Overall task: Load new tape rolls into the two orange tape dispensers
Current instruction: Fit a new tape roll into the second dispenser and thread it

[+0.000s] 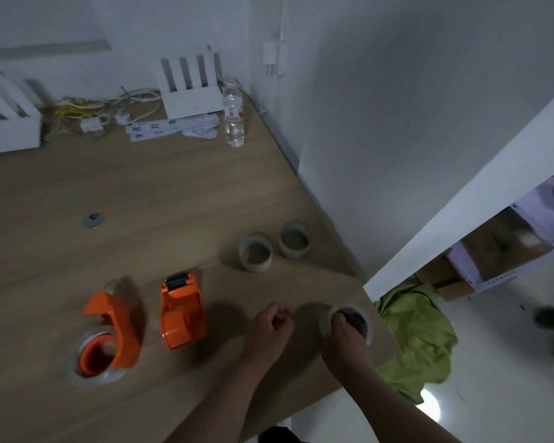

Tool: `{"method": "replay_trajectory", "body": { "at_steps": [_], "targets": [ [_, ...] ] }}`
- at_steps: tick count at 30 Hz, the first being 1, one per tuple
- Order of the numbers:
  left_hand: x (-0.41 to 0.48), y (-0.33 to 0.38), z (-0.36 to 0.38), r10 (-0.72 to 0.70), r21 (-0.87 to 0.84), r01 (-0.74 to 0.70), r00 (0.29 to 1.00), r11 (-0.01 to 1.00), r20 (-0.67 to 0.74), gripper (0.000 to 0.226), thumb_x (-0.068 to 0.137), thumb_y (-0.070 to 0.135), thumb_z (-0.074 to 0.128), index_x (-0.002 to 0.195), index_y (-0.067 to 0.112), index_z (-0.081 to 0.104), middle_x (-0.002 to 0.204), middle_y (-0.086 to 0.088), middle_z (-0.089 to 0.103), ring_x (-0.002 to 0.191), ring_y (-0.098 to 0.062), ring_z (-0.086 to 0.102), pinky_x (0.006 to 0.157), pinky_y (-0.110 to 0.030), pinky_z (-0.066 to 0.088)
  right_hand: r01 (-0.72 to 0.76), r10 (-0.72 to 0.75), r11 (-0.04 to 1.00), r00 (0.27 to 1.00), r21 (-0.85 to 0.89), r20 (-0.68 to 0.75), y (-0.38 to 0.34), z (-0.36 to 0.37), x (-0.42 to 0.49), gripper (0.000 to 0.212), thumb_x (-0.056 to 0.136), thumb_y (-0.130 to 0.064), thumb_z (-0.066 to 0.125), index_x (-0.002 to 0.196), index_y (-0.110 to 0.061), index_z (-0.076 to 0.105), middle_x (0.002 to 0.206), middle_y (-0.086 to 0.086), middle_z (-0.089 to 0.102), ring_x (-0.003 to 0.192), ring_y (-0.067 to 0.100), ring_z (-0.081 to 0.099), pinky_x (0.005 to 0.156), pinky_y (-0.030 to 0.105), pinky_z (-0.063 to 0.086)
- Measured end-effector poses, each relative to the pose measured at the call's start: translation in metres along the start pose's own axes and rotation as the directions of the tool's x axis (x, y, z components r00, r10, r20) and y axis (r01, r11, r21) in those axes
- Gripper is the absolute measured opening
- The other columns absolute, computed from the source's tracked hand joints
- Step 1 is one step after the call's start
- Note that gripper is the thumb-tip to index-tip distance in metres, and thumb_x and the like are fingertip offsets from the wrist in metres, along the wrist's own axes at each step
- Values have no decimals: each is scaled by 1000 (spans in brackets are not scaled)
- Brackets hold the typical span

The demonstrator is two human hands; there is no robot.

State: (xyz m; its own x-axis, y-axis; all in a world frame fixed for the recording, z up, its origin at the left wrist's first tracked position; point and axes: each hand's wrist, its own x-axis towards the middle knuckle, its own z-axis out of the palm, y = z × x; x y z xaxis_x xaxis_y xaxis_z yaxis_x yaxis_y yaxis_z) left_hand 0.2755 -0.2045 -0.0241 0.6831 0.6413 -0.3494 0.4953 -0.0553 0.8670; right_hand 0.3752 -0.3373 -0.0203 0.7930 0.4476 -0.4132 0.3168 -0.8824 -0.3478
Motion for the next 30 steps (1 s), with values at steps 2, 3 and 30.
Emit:
{"method": "replay_trajectory", "body": {
  "at_steps": [2,3,30],
  "targets": [
    [2,0,-5,4,-10,-4,1000,1000,-7,15,80,21,61,90,27,70,86,14,70,78,2,64,76,-22,51,14,-10,998,998,60,-60,-2,-5,-2,26,89,-27,54,108,-9,52,113,12,68,102,34,65,70,34,45],
    [2,1,-8,4,-20,-4,1000,1000,-13,15,80,18,61,88,27,69,85,14,69,78,3,63,74,-19,50,29,-21,995,996,92,-89,-3,-8,-3,28,89,-28,56,107,-9,52,109,12,68,100,35,65,68,32,42],
    [-30,-27,-184,-199,-377,-25,816,926,-543,17,89,-4,56,84,10,65,71,0,62,63,-2,58,57,-7,43,153,-363,412,932,898,8,-142,-11,-3,24,76,-16,62,92,0,68,79,11,68,75,18,60,64,33,47]
  ]
}}
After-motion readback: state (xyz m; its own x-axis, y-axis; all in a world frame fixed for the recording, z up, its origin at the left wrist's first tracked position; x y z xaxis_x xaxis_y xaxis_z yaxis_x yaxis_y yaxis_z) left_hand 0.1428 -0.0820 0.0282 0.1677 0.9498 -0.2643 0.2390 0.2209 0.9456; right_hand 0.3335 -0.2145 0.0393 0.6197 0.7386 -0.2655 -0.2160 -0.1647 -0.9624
